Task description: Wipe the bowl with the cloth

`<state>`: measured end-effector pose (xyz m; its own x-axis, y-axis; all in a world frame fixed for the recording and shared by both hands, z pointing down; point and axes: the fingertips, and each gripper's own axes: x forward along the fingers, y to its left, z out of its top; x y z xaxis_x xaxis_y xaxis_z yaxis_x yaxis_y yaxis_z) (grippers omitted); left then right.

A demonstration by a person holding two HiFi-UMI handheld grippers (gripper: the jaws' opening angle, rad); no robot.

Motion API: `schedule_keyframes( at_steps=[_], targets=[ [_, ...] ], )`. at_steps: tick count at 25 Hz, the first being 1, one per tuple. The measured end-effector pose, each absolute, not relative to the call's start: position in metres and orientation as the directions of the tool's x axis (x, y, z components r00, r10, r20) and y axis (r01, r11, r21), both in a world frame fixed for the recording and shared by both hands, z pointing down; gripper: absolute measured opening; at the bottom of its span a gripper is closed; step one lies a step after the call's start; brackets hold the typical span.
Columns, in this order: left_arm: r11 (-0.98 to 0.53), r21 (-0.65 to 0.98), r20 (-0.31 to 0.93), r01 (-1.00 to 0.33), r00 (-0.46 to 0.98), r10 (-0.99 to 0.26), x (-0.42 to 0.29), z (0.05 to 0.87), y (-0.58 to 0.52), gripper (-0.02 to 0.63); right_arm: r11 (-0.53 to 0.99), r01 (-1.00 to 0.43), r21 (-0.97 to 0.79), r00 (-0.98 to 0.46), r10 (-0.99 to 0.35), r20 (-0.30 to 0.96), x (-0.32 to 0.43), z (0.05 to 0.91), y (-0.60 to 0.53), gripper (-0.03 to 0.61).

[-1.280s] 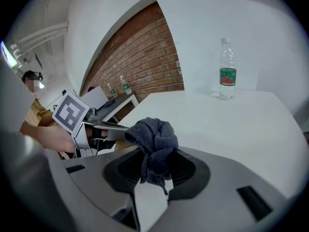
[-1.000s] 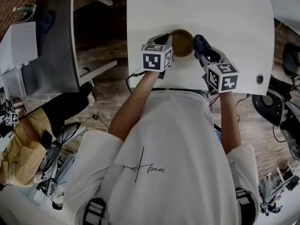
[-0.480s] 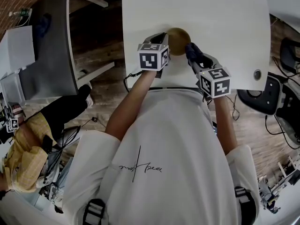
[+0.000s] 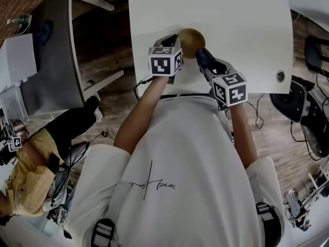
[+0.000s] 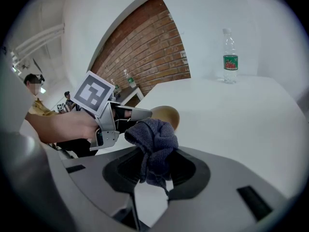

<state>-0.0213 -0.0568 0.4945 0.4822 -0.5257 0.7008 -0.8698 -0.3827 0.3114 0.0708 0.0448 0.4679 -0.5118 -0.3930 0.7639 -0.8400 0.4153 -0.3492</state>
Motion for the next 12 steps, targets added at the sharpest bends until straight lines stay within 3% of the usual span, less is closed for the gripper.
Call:
schedule_keyframes(
  at_steps=[9,12],
  targets=[
    [-0.379,0.296,0.692,-0.877,0.47,-0.547,-0.0258,0.4894,-0.0594,0.034,0.449,-0.821,-0.352,-0.53,-0.371,0.763,0.0633,0.4655,0.0523,0.112],
    [-0.37,0.319,0.676,-0.873,0.483,-0.557,-0.0273,0.4844,-0.0594,0.073,0.453,-0.819,-0.351,-0.53,-0.367,0.764,0.0617,0.4656,0.0541,0.111]
  ],
)
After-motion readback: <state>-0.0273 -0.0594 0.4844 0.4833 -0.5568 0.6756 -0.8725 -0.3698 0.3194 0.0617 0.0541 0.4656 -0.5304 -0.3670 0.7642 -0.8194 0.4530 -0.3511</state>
